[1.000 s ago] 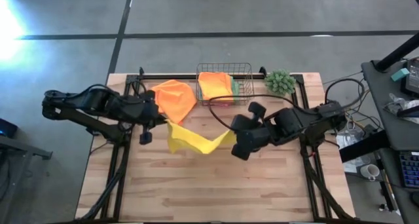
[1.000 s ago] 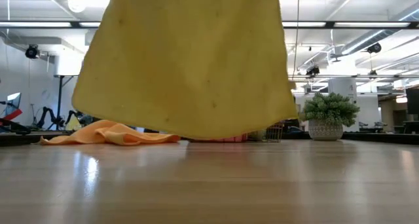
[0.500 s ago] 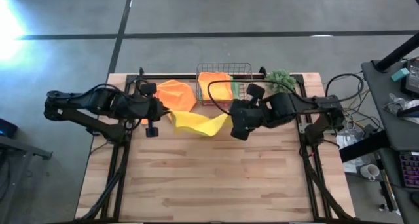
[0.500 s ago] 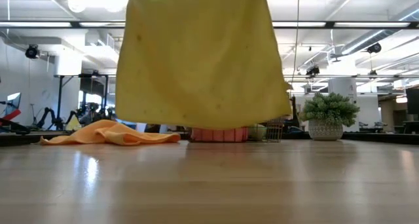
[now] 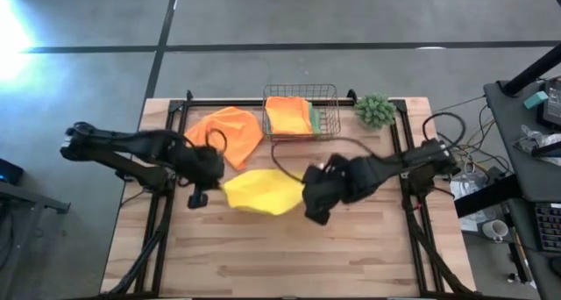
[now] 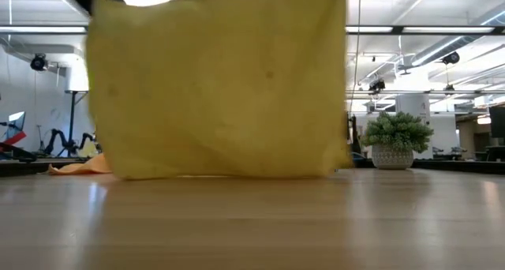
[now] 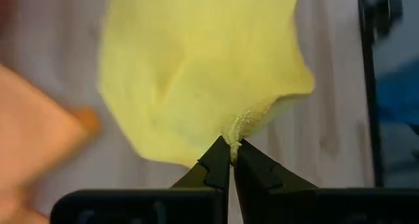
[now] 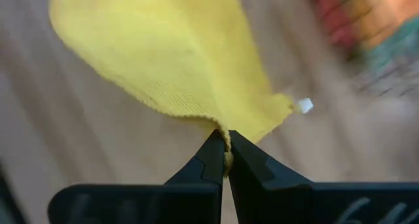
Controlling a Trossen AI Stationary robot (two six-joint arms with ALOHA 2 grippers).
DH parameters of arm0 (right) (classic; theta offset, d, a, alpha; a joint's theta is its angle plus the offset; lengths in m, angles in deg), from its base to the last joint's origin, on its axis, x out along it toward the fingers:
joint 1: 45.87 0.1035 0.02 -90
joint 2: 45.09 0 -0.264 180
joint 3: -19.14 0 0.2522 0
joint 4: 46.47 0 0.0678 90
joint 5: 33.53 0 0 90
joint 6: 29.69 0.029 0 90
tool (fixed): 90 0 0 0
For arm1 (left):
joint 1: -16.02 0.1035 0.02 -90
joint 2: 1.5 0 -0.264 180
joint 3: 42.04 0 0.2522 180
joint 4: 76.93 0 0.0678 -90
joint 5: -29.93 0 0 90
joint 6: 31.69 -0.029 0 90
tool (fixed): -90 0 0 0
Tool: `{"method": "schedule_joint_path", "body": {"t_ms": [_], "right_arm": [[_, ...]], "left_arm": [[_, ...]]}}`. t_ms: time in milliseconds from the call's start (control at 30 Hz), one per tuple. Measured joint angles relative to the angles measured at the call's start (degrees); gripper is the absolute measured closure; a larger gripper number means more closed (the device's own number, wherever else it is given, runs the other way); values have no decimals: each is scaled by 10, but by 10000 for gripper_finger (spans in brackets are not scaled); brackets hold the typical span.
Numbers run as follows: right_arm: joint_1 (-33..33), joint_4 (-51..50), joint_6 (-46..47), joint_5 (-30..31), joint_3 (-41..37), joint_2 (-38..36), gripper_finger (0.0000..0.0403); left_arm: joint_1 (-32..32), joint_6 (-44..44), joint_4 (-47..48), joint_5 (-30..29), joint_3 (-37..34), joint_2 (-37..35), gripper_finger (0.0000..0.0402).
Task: Fold microfiber towels
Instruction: Fold the yellow microfiber cloth
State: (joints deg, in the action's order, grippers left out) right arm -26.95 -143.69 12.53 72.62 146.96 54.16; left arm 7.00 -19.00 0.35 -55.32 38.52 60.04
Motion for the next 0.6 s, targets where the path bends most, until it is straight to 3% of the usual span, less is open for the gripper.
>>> {"method": "schedule_joint_path", "body": {"t_ms": [200, 433, 600], "right_arm": [[52, 14, 99, -55, -27, 28, 394], [87, 78, 165, -125, -58, 39, 394], [109, 123, 204, -148, -85, 39, 394]], "left_arm": [[-39, 46, -23, 57, -70, 7, 402], [-82, 135, -184, 176, -132, 8, 401], [-104, 186, -230, 242, -167, 17, 402]]}}
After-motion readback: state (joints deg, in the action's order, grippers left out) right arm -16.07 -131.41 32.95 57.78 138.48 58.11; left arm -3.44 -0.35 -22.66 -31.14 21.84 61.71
